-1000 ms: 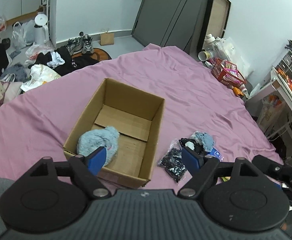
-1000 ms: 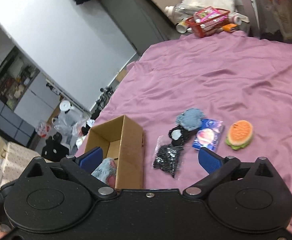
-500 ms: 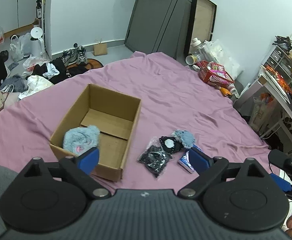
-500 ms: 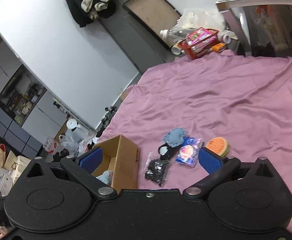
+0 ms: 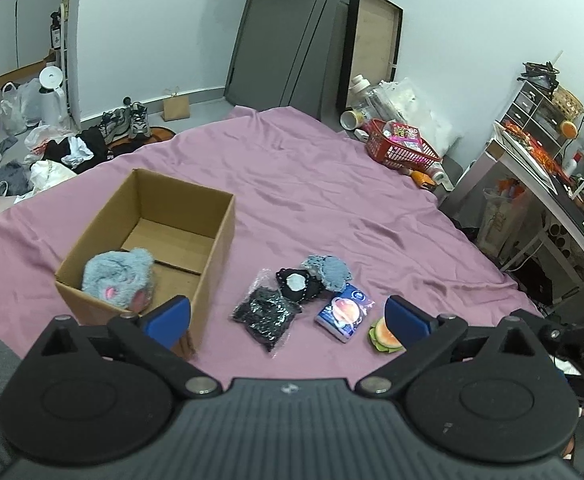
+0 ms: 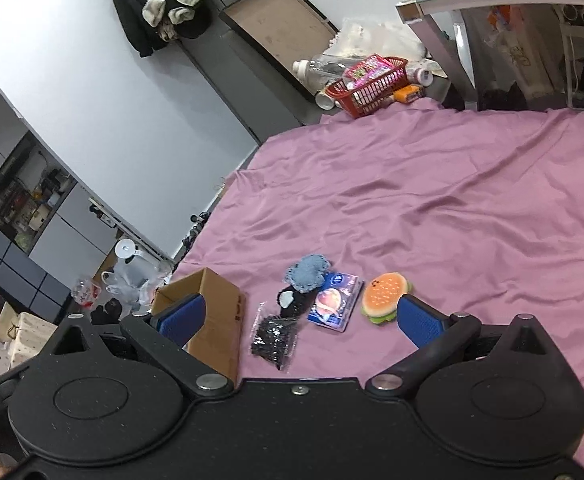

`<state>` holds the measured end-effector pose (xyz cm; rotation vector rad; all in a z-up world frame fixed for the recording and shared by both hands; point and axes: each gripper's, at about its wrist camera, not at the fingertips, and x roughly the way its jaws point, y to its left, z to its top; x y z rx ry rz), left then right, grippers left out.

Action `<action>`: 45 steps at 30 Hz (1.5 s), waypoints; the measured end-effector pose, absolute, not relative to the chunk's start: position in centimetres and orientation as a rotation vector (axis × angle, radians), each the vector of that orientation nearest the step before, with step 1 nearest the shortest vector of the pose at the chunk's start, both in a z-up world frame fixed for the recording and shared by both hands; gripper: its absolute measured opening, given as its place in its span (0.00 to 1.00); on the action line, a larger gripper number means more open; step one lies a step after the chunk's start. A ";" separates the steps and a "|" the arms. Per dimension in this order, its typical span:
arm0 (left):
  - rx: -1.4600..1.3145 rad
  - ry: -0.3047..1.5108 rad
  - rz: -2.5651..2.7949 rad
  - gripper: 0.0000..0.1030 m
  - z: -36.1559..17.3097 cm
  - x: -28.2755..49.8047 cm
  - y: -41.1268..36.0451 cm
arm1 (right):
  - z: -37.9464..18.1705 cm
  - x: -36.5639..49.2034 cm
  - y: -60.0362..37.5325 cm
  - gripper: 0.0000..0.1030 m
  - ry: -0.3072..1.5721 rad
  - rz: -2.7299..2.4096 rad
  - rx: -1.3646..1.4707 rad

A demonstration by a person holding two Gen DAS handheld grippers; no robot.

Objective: Organize soft objects
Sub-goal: 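Grasp the blue tissue pack with the left gripper while the right gripper grasps the hamburger plush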

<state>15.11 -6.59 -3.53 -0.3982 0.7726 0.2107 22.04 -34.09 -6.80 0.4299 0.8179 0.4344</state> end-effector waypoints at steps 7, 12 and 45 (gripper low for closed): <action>-0.391 0.788 0.197 0.99 -4.9 16.7 -8.2 | -8.8 23.3 -34.5 1.00 0.843 0.407 0.482; -0.372 0.838 0.181 0.99 -6.4 18.7 -9.4 | -10.8 24.8 -35.0 0.99 0.897 0.387 0.580; -0.353 0.990 0.072 0.87 -19.7 30.0 -13.5 | -21.8 33.1 -36.0 0.70 1.132 0.291 0.824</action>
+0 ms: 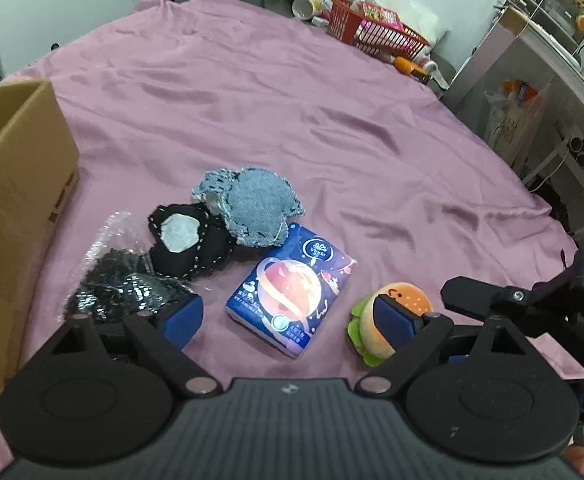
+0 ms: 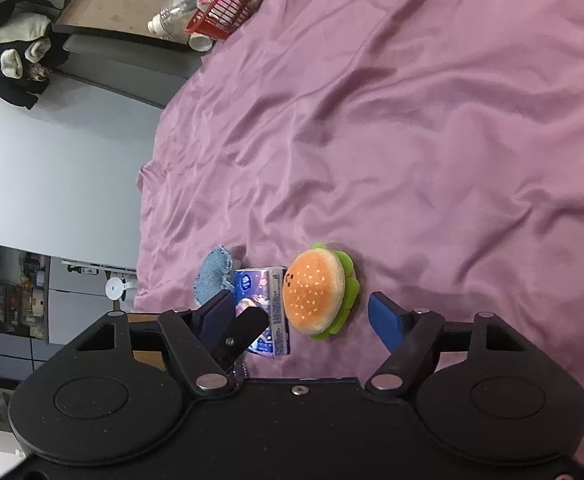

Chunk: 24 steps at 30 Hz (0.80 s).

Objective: Organize soft objects
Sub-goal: 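Grasp the blue tissue pack with the left gripper while the right gripper grasps the hamburger plush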

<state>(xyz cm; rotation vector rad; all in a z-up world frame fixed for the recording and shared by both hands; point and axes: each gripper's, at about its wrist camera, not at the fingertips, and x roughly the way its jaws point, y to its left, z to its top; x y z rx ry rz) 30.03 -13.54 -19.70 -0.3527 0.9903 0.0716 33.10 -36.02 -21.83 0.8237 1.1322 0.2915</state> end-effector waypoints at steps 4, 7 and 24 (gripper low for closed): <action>-0.344 1.002 0.065 0.78 -20.6 30.8 -13.7 | -22.6 33.6 -35.8 0.66 1.155 0.279 0.826; -0.356 1.017 0.068 0.62 -21.2 31.1 -13.6 | -22.8 33.8 -36.0 0.64 1.162 0.251 0.822; -0.393 0.967 0.040 0.56 -19.5 28.7 -13.9 | -22.7 32.8 -35.8 0.16 1.165 0.234 0.817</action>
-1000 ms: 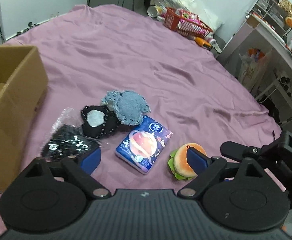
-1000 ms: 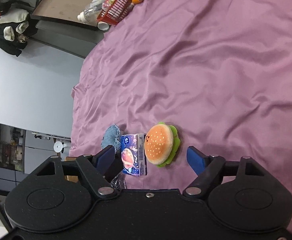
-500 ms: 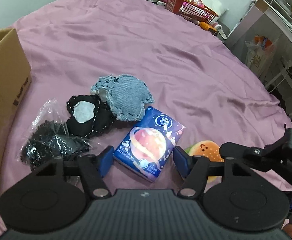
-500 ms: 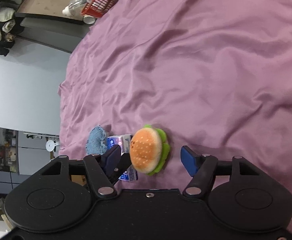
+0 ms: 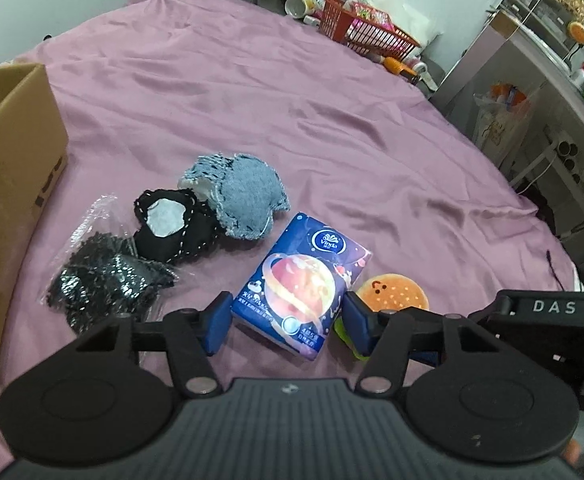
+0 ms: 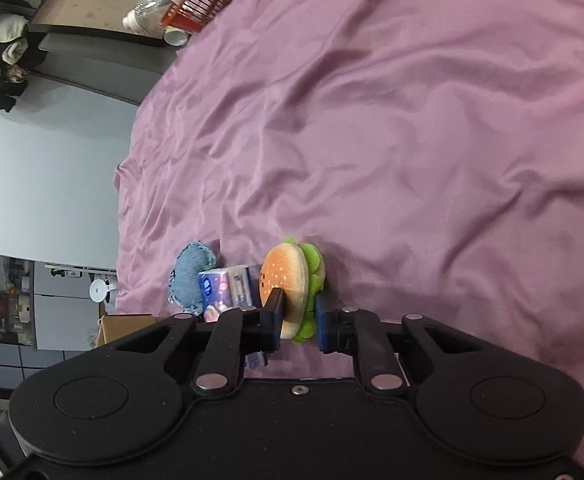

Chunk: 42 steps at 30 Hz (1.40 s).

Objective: Organize soft objects
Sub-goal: 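Grasp the blue tissue pack with the left gripper while the right gripper grasps the hamburger plush, then carry the tissue pack and hamburger plush over the box with both grippers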

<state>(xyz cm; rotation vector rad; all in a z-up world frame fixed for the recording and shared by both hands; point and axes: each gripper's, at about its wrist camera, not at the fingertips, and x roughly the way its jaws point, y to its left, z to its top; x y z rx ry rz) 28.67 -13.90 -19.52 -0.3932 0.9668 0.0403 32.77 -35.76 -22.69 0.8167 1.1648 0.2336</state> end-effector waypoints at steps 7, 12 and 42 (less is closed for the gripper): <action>-0.403 0.934 0.044 0.56 -17.4 26.7 -13.0 | -20.7 31.1 -35.6 0.15 1.096 0.259 0.794; -0.413 0.905 0.052 0.57 -15.3 24.9 -11.8 | -19.1 29.9 -35.2 0.15 1.049 0.291 0.779; -0.540 0.713 0.130 0.57 -7.2 17.5 0.1 | -7.3 24.0 -25.6 0.15 0.871 0.443 0.580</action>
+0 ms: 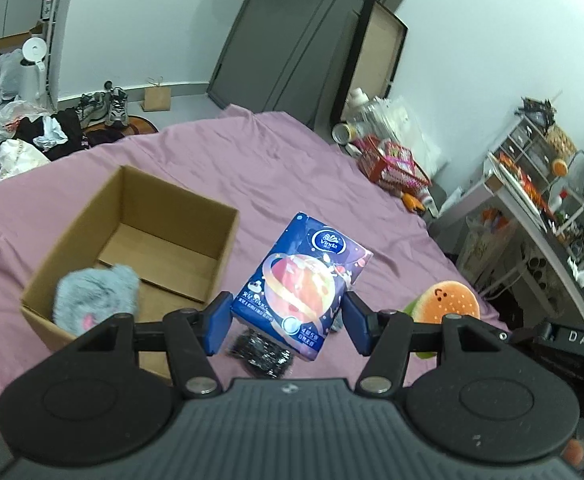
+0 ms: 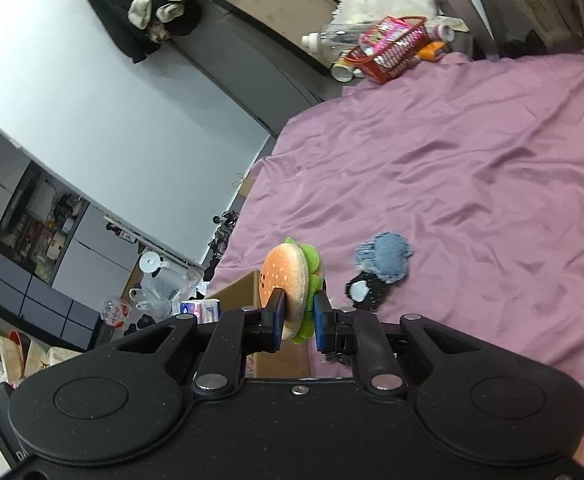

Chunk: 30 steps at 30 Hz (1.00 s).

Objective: Organize soft objects
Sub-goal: 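Carry the tissue pack and hamburger plush over the box with both grippers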

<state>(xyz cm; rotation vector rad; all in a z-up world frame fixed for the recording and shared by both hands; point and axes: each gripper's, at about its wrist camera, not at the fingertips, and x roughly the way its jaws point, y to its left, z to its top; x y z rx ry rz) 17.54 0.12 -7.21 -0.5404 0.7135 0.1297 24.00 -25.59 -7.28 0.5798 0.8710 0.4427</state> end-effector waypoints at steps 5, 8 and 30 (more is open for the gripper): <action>-0.555 0.687 0.137 0.57 -6.4 16.8 2.8 | -6.2 23.2 -23.8 0.15 0.858 0.445 0.550; -0.567 0.678 0.135 0.57 -6.2 16.3 4.3 | -5.7 22.9 -22.7 0.15 0.864 0.444 0.521; -0.689 0.783 0.118 0.57 -12.1 15.9 10.6 | -5.3 24.1 -11.4 0.15 0.982 0.481 0.165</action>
